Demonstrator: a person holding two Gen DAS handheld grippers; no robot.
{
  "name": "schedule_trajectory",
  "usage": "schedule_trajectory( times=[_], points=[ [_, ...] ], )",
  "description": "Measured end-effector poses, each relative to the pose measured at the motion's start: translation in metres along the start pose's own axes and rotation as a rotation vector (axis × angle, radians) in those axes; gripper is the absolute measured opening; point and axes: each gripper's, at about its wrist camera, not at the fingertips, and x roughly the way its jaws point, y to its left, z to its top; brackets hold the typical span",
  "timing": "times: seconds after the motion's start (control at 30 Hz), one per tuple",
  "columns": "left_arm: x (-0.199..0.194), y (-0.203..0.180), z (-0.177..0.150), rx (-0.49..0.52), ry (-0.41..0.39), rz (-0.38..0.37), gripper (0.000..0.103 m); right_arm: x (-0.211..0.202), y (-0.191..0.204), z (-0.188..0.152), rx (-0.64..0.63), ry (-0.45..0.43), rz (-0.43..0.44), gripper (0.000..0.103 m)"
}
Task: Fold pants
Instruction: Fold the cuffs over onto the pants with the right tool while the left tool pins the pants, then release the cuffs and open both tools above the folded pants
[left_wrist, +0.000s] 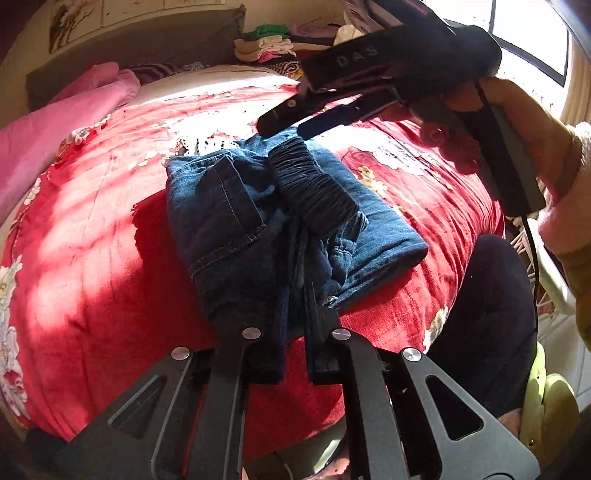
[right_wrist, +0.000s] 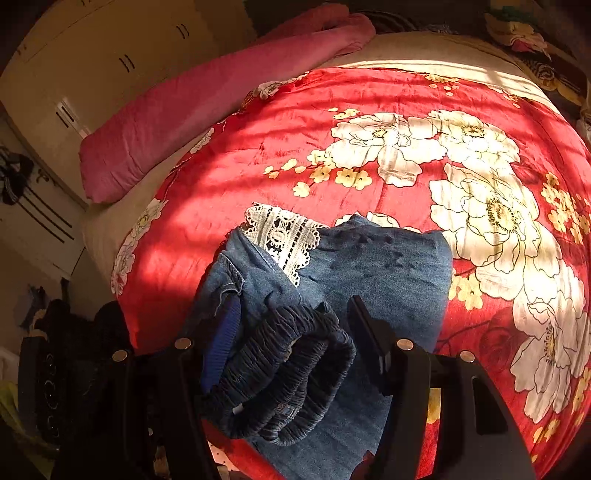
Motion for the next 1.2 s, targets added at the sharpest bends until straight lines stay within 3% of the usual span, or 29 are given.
schedule_trajectory(
  times=[0.23, 0.3, 0.33, 0.47, 0.63, 0.87, 0.97, 1.2],
  points=[
    [0.004, -0.012, -0.008, 0.068, 0.025, 0.005, 0.002, 0.045, 0.005, 0.02, -0.022, 0.122, 0.002, 0.058],
    [0.006, -0.013, -0.008, 0.073, 0.03, 0.005, 0.002, 0.057, 0.009, 0.018, -0.04, 0.152, 0.01, 0.038],
    [0.006, -0.014, -0.009, 0.074, 0.029, 0.006, 0.002, 0.06, 0.012, 0.016, -0.048, 0.152, 0.012, 0.022],
    [0.007, -0.012, -0.01, 0.068, 0.027, 0.001, 0.002, 0.06, 0.028, 0.016, -0.128, 0.082, -0.119, 0.008],
    [0.008, -0.012, -0.01, 0.064, 0.025, 0.012, 0.002, 0.081, 0.03, 0.016, -0.168, 0.101, -0.181, 0.007],
    [0.009, -0.007, -0.009, 0.027, 0.029, -0.001, 0.002, 0.08, 0.018, 0.015, -0.079, 0.082, -0.144, 0.01],
    [0.009, -0.005, -0.01, 0.011, 0.035, -0.015, 0.002, 0.056, 0.011, 0.015, -0.01, 0.052, -0.11, 0.028],
    [0.012, -0.004, -0.009, -0.004, 0.037, -0.019, 0.002, -0.002, 0.024, -0.002, -0.025, -0.045, -0.027, 0.043]
  ],
)
